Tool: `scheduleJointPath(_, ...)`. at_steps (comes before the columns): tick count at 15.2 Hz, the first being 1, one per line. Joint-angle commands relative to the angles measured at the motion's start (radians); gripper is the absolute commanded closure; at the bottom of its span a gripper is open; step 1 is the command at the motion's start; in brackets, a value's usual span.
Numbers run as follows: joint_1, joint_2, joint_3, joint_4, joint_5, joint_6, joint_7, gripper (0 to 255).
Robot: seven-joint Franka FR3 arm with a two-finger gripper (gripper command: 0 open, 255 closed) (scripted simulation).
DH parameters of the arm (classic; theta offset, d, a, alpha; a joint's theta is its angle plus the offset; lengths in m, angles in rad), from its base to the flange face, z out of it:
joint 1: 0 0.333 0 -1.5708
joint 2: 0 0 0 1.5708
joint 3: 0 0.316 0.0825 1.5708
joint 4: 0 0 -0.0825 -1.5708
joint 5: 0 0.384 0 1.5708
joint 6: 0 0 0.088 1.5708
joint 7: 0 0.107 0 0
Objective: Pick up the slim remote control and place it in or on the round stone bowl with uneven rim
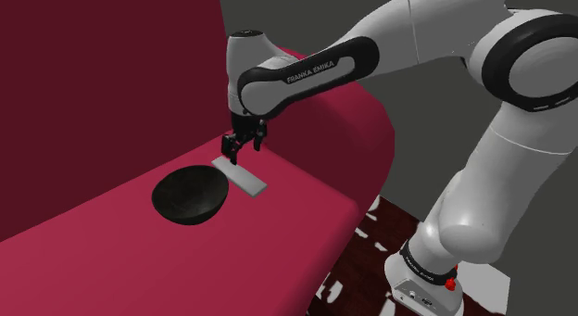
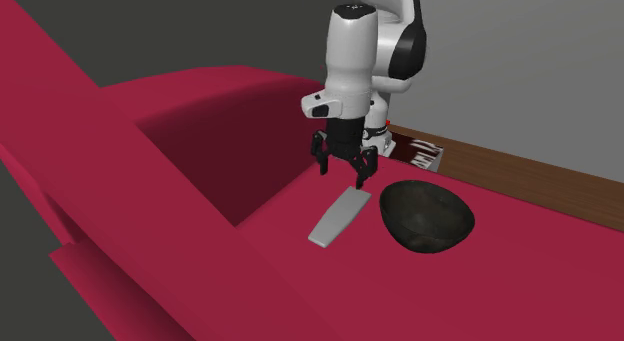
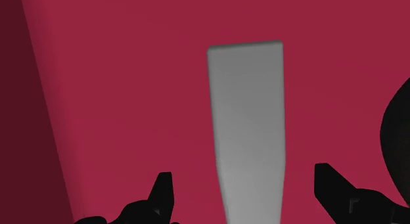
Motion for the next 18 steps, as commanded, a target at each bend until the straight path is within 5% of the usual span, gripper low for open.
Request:
scheduleJointPath(1,0.01,0.081,0.003,0.043,-0.031,0.022,0.016,0)
scheduleJointPath(18,0.029,0.198,-0.003,0.05,-0.077,0.116,0.047,0)
